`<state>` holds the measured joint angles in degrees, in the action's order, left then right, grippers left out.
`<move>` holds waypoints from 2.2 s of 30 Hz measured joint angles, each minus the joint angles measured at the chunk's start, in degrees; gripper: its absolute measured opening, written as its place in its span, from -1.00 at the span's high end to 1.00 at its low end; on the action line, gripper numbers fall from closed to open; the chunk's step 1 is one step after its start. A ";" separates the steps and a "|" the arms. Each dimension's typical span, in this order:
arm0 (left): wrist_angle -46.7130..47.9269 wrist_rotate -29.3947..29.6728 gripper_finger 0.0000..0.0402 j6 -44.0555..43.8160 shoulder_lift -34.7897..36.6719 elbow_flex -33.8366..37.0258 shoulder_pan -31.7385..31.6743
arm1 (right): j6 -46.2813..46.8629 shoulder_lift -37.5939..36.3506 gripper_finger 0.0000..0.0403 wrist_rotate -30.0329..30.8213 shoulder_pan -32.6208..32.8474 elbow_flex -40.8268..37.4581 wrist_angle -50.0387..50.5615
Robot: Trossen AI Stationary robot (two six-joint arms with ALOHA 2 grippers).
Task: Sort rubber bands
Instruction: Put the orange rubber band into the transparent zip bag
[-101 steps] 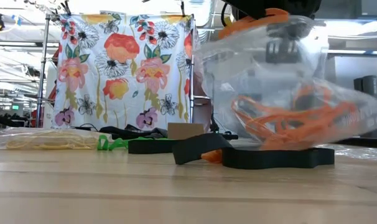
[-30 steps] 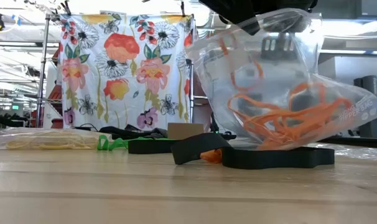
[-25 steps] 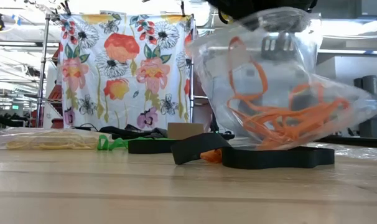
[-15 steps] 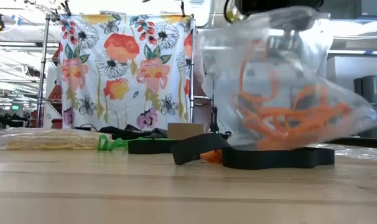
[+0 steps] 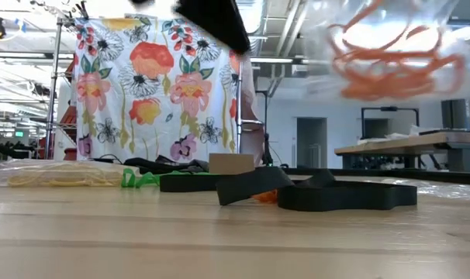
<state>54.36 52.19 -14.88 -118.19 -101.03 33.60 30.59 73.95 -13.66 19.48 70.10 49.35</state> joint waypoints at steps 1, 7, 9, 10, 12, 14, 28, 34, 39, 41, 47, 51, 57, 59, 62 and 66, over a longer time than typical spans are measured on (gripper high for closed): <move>-3.31 -2.29 0.50 2.28 -0.05 1.90 -1.02 | 0.69 -0.76 0.97 0.60 0.69 -0.31 0.14; -26.48 -30.89 0.50 13.14 -0.12 12.91 -7.52 | 0.92 -2.48 0.97 2.73 1.93 -1.02 1.81; -31.67 -37.73 0.50 13.85 -0.13 14.86 -9.13 | 0.94 -2.47 0.97 3.07 1.93 -1.04 2.40; -32.32 -38.87 0.50 13.50 -0.12 15.33 -9.72 | 0.94 -2.47 0.97 3.07 1.93 -1.04 2.49; -31.55 -38.50 0.50 11.72 -0.11 15.56 -10.45 | 0.94 -2.47 0.97 3.27 1.91 -1.03 2.68; -30.94 -38.00 0.50 10.95 -0.11 15.56 -10.96 | 0.96 -2.45 0.97 3.31 1.91 -1.03 2.55; -22.40 -33.82 0.50 7.71 -0.03 16.24 -10.92 | 2.40 -1.02 0.97 3.26 2.81 -1.00 3.08; -31.25 -35.43 0.50 16.05 -0.05 16.18 -10.72 | 2.43 -0.59 0.97 3.25 3.15 -1.05 2.90; -31.32 -35.47 0.50 15.77 -0.05 16.18 -10.84 | 2.43 -0.57 0.97 3.25 3.13 -1.05 2.90; -31.12 -35.44 0.50 14.52 -0.05 16.20 -11.11 | 2.43 -0.55 0.97 3.25 3.11 -1.05 2.90; -32.80 -35.34 0.50 13.31 -1.52 16.09 -11.27 | 2.45 -0.57 0.97 3.22 3.11 -1.04 2.86; -32.00 -35.14 0.50 16.68 -2.89 16.24 -11.62 | 2.45 -0.57 0.97 3.14 3.11 -1.02 2.94; -32.34 -33.86 0.50 16.21 -2.84 16.22 -11.63 | 2.41 -0.57 0.97 3.09 3.13 -1.03 3.11; -32.56 -33.68 0.50 14.75 -2.83 16.20 -11.61 | 2.43 -0.57 0.97 3.11 3.13 -1.03 3.30; -32.66 -33.72 0.50 10.16 -3.54 16.11 -11.71 | 2.43 -0.57 0.97 3.11 3.23 -1.02 3.44; -31.34 -33.73 0.50 9.22 -3.97 16.23 -11.88 | 2.43 -0.57 0.97 3.17 3.35 -1.02 3.27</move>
<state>23.02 18.46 -5.66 -122.16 -84.80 21.71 33.01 73.38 -10.49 22.83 69.08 52.62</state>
